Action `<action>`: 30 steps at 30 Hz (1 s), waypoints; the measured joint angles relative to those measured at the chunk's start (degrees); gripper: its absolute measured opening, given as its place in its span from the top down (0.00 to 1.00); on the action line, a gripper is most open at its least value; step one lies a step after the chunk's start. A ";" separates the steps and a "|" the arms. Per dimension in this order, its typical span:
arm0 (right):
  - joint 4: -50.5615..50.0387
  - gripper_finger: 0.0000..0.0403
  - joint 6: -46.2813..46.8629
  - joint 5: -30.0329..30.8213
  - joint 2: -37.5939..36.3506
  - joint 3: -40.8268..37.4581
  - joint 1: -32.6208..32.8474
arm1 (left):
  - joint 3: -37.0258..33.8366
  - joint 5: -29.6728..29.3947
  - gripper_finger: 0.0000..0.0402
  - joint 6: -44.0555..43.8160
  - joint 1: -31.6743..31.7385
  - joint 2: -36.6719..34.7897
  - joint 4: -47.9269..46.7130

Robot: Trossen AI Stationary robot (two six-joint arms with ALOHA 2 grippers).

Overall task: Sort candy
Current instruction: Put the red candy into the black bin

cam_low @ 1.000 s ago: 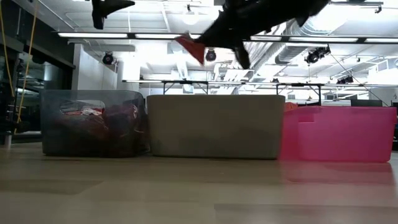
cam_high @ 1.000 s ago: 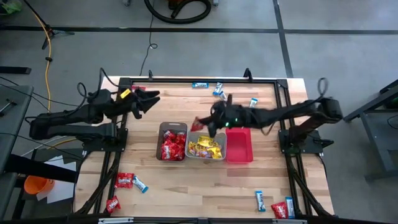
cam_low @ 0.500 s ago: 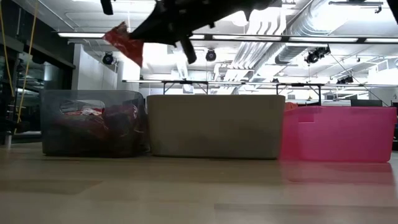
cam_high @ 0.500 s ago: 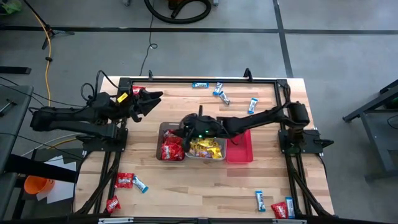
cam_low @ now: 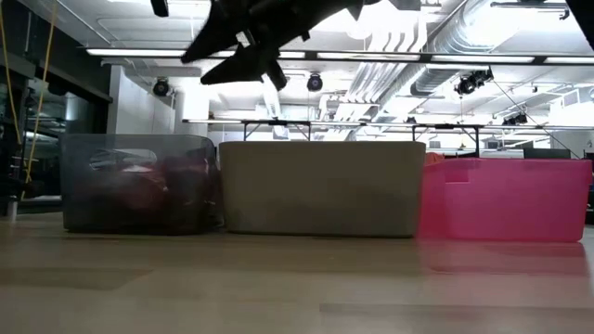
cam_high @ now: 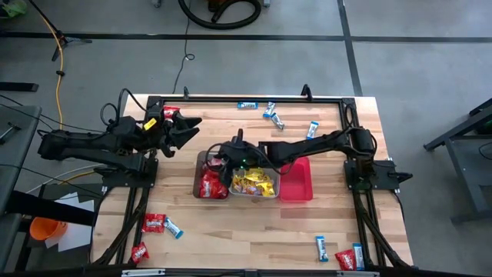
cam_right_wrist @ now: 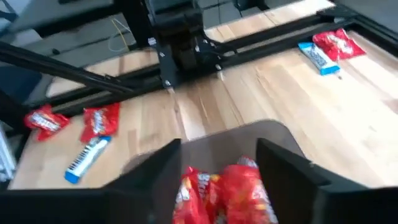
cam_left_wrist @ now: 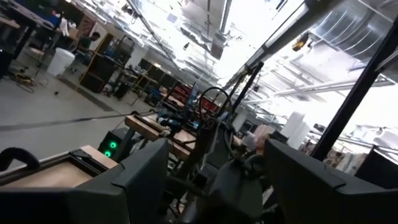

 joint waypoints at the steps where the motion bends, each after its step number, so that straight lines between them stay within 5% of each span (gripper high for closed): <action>1: 0.04 0.45 0.12 -0.57 -0.06 0.20 0.02 | 0.00 0.00 0.37 0.32 0.00 0.00 -0.02; 7: -4.96 0.31 0.52 -3.80 -2.63 0.21 0.02 | 0.00 0.00 0.37 1.17 0.00 -0.13 -0.37; 19: -37.26 0.30 5.15 -3.77 -14.73 -3.96 8.67 | 0.00 0.00 0.37 1.03 0.00 -0.11 -3.36; 24: -36.29 0.30 21.29 -3.58 -22.63 -17.55 17.88 | 0.00 -0.44 0.37 1.00 0.00 -0.11 -3.14; 30: -35.73 0.30 52.82 -6.39 -30.93 -30.10 32.55 | 0.00 -0.50 0.37 1.00 0.00 -0.11 -2.74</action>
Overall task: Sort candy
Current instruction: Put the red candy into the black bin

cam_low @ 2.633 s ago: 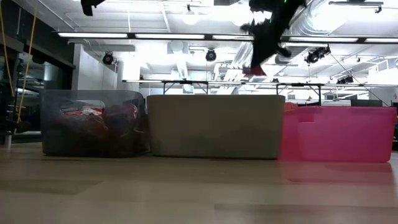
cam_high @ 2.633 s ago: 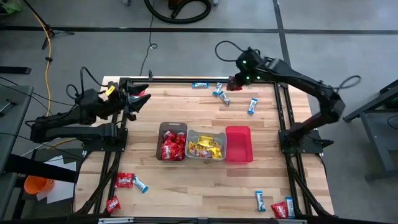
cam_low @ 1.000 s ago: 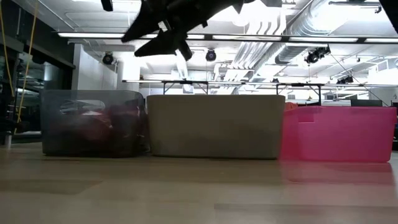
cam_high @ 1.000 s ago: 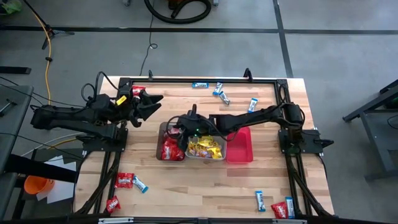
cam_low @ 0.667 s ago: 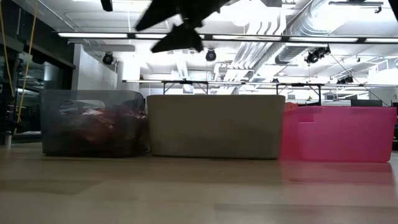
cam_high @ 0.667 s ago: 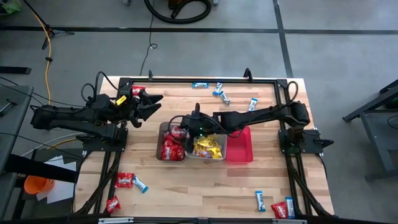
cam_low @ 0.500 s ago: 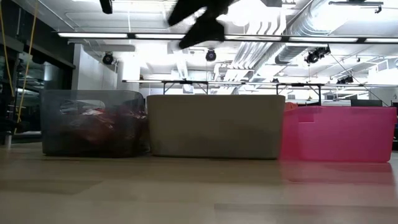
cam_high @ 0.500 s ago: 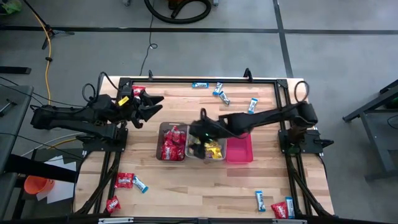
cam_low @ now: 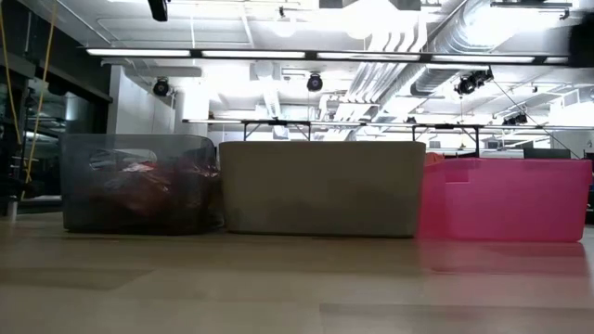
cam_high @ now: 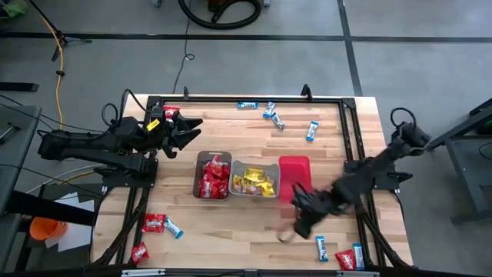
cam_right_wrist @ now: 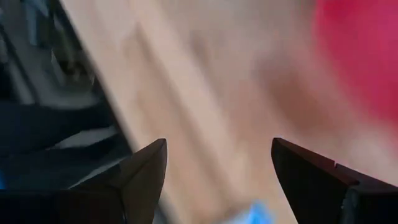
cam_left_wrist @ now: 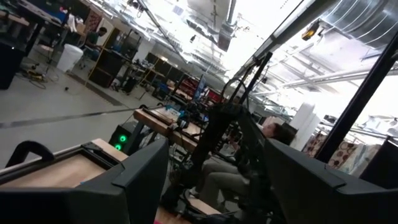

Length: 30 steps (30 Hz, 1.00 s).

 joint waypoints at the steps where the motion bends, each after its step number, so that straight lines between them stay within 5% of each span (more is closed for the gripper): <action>1: 0.02 0.30 5.00 -2.02 -0.67 -1.00 2.19 | 0.00 -0.02 0.37 0.00 0.02 0.00 0.05; 6: 0.75 0.30 23.66 -16.42 0.04 -3.05 10.67 | 0.00 -0.59 0.37 0.00 0.05 -0.02 0.13; 11: 0.03 0.30 35.05 -21.98 4.18 -4.91 14.90 | 0.00 -1.03 0.37 -0.04 0.07 0.00 0.19; 18: 4.24 0.30 36.35 -29.61 10.83 -4.91 15.89 | 0.00 -1.03 0.37 -0.42 0.07 0.00 0.19; 30: 9.16 0.30 40.74 -32.87 17.53 -4.91 19.59 | 0.00 -1.03 0.37 -0.63 0.04 0.00 0.04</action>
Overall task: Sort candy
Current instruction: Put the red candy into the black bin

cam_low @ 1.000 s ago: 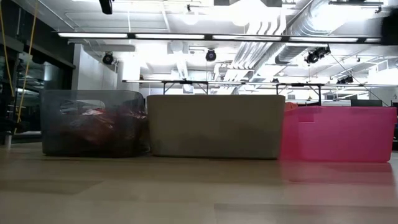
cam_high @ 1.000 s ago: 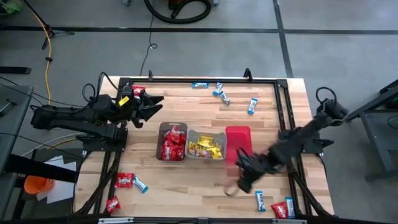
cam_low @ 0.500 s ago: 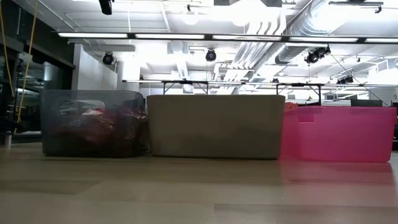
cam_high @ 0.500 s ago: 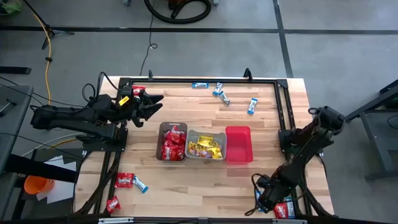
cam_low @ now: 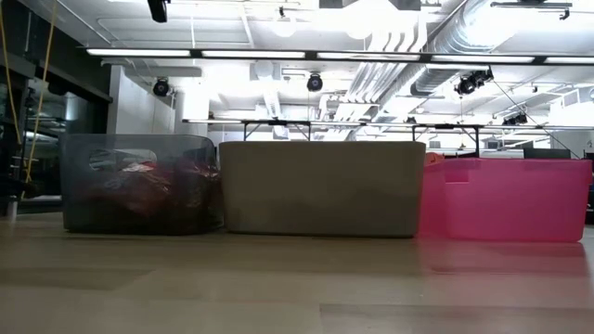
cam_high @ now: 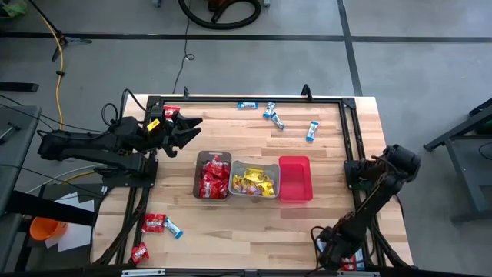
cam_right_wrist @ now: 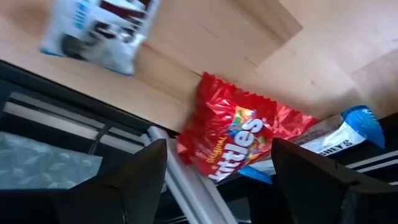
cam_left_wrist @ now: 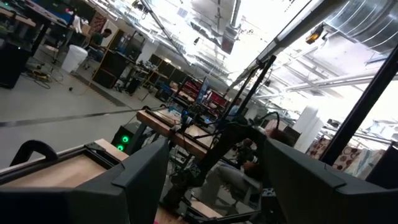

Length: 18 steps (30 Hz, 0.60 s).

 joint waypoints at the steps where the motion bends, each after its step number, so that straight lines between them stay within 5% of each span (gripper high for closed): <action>1: 0.02 0.30 0.01 -0.09 0.24 0.00 0.25 | 0.00 0.00 0.37 0.00 0.00 0.00 -0.03; 10: -0.69 0.38 -0.30 -0.15 2.52 0.00 0.77 | 0.00 0.00 0.37 0.01 0.02 0.00 -0.20; 18: -2.67 0.93 -1.95 1.98 2.20 0.52 0.76 | 0.00 0.00 0.37 0.02 0.00 0.00 -0.33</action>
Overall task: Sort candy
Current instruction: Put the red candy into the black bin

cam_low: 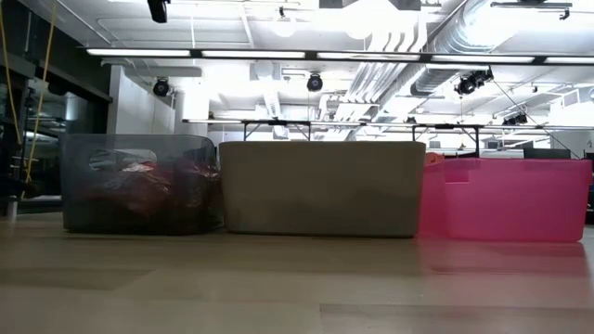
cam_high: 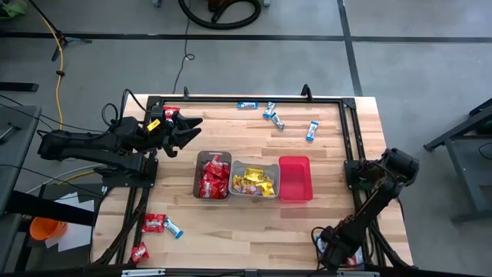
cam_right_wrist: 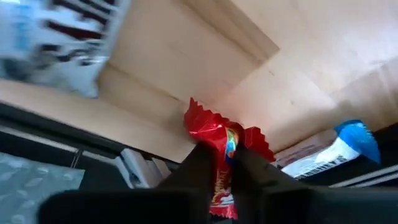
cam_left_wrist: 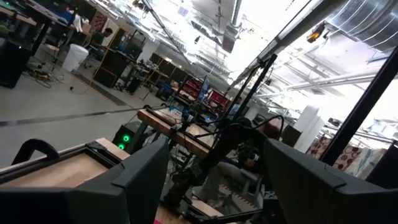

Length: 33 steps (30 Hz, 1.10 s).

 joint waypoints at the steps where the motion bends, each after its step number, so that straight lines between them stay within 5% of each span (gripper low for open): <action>1: -0.65 0.96 -0.81 1.39 -0.43 0.37 -0.12 | 0.00 0.00 0.37 0.00 0.00 0.00 -0.02; 6: -8.58 0.92 -4.87 10.74 -5.47 3.58 -2.22 | 0.00 0.00 0.37 0.00 0.01 0.00 -1.01; 15: -8.97 0.96 -26.34 40.98 -15.88 5.36 -10.73 | 0.00 -0.46 0.37 -0.02 0.00 0.02 -2.47; 26: 21.04 0.97 -69.03 53.68 -14.50 5.32 -34.41 | -0.02 -0.46 0.37 -1.01 0.02 0.00 -3.01; 33: 47.33 0.97 -87.80 45.90 -14.46 5.32 -45.90 | -0.02 -0.46 0.37 0.26 0.00 0.00 -4.61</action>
